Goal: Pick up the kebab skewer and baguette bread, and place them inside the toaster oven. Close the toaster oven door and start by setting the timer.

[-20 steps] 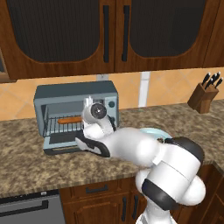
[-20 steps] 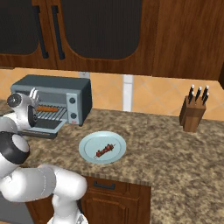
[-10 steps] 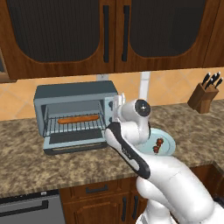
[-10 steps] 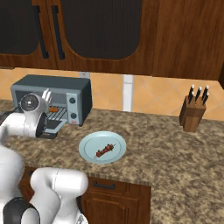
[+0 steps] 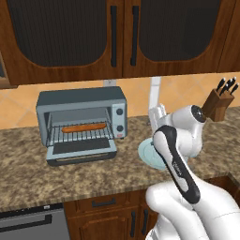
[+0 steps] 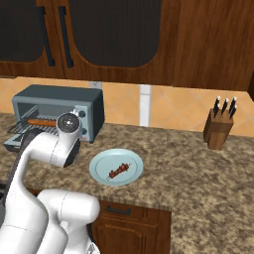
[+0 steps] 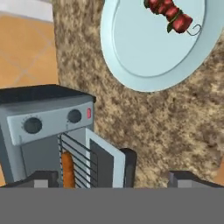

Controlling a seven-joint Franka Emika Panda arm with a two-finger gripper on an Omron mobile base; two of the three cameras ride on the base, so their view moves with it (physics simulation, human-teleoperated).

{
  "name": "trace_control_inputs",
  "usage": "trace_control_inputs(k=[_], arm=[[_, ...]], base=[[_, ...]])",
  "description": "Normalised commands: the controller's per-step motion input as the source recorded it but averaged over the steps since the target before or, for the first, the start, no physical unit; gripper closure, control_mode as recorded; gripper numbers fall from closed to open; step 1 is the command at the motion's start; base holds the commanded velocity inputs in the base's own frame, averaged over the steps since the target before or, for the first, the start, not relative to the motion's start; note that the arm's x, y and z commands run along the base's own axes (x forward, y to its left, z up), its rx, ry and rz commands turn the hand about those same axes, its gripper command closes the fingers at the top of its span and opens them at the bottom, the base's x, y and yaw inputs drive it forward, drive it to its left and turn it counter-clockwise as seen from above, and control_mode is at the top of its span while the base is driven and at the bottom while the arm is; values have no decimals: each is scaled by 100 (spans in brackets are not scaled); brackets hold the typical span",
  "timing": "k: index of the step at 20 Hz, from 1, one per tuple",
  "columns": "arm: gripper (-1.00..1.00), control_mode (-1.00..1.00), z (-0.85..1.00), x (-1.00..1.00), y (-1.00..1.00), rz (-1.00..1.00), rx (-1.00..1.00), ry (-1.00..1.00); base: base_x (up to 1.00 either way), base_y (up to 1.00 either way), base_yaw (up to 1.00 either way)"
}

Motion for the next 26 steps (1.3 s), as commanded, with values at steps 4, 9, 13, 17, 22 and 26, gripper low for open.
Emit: trace_control_inputs(k=[4,9,13,17,22,26], arm=[[-100,-100,0,-38,-100,14,-21,11],[-100,-100,-1,-6,-90,8,-31,24],[-100,-100,-15,4,-51,22,-34,29],[-100,-100,-47,5,-14,49,-21,14],[-100,-100,-52,28,0,44,-6,8],[-100,-100,-58,24,0,25,-1,15]], base=[[0,0,0],[0,0,0],[0,0,0],[0,0,0],[0,0,0],[0,0,0]])
